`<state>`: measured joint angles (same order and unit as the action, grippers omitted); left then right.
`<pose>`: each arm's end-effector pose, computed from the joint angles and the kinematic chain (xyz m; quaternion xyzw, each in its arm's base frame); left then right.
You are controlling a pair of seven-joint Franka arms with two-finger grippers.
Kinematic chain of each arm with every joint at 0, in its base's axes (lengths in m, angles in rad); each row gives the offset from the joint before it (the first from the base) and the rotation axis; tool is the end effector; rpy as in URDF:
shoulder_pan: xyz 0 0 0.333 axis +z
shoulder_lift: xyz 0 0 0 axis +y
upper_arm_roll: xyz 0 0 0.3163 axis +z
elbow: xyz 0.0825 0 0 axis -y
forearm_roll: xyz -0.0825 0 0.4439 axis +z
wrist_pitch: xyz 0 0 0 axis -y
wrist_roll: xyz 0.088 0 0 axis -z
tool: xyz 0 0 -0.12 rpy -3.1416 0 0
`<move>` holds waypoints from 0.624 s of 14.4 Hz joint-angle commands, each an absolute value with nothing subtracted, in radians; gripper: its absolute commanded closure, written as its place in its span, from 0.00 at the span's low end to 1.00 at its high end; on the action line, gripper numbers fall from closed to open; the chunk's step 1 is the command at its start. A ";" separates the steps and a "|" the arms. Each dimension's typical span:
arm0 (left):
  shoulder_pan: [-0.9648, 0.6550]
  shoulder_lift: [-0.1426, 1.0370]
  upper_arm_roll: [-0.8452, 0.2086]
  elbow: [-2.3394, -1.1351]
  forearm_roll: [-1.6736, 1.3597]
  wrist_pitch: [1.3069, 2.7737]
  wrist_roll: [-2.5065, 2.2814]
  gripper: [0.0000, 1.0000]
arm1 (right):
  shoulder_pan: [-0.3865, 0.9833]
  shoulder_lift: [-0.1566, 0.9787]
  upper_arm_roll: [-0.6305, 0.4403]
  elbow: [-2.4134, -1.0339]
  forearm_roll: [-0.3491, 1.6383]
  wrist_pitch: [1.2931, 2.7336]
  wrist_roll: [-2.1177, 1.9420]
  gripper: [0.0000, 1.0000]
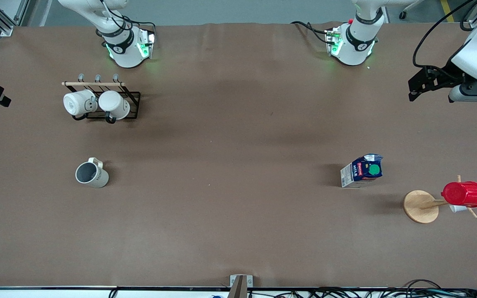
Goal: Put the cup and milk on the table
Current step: 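Reach the right gripper to the grey mug while the left gripper reaches the milk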
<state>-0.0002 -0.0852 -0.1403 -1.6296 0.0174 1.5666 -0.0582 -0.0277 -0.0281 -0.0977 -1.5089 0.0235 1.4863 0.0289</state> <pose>0.5818 -0.0835 0.6309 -0.9990 0.0408 -0.0121 0.0135 0.5925 -0.0726 0.6540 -0.9970 0.0760 -0.0033 0.0129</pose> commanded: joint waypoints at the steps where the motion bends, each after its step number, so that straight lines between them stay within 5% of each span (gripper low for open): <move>1: 0.003 -0.084 -0.140 -1.611 0.026 1.543 -0.041 0.00 | -0.041 -0.023 -0.087 -1.496 0.020 1.473 0.032 0.00; 9: 0.011 0.098 -0.141 -1.577 0.021 1.635 -0.060 0.00 | -0.046 0.001 -0.089 -1.523 0.020 1.479 0.009 0.00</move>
<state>0.0074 0.0386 -0.1372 -1.5913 0.0174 1.5912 -0.0579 -0.0280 -0.0241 -0.0982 -1.5106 0.0235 1.4810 0.0275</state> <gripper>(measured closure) 0.000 0.000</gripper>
